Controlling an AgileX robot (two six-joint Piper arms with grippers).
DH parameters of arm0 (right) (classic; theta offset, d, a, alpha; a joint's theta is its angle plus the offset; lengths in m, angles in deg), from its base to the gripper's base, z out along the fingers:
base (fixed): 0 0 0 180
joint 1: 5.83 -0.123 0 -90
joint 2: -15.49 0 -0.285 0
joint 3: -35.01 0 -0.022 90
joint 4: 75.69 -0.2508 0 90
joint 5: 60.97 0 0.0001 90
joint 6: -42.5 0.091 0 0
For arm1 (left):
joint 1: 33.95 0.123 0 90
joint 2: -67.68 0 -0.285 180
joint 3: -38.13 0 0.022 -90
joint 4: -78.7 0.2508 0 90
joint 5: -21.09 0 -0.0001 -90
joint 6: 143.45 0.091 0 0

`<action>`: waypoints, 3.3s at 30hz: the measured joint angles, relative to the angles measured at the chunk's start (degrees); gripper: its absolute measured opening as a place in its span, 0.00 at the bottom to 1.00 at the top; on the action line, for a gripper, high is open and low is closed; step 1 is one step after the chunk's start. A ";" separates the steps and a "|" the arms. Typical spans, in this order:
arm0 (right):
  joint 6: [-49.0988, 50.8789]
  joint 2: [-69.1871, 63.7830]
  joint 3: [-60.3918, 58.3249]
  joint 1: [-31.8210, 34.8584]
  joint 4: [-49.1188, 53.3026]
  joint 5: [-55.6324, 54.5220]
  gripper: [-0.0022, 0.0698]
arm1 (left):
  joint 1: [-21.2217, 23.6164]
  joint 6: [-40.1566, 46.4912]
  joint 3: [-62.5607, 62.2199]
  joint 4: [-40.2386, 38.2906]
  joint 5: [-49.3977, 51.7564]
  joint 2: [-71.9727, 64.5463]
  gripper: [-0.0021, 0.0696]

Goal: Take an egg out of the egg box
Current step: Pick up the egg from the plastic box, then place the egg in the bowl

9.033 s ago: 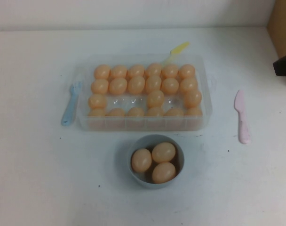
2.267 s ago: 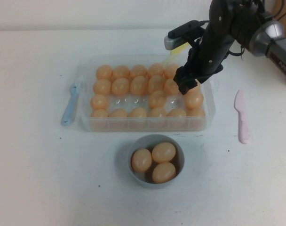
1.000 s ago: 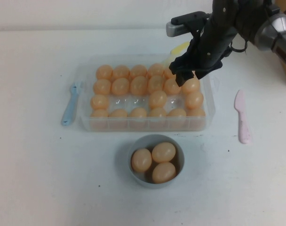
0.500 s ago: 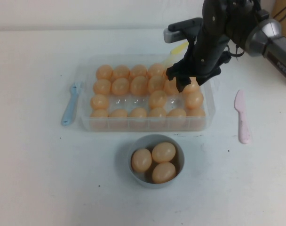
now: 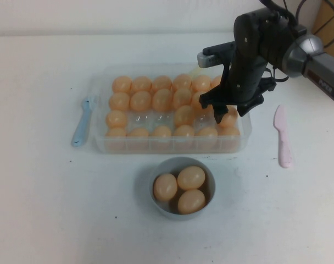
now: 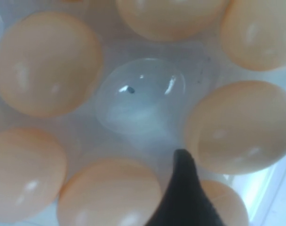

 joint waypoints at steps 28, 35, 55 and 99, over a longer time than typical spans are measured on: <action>4.22 -2.22 0.39 -0.12 1.48 -0.52 0.63 | 0.00 0.00 0.00 0.00 0.00 0.00 0.02; 4.56 -2.50 0.53 -0.12 1.57 -1.76 0.63 | 0.00 0.00 0.00 0.00 0.00 0.00 0.02; 3.25 -4.69 4.66 -0.12 2.24 -0.90 0.54 | 0.00 0.00 0.00 0.00 0.00 0.00 0.02; -10.74 17.66 -24.89 -19.85 -4.74 -8.46 0.62 | 0.00 0.00 0.00 0.00 0.00 0.00 0.02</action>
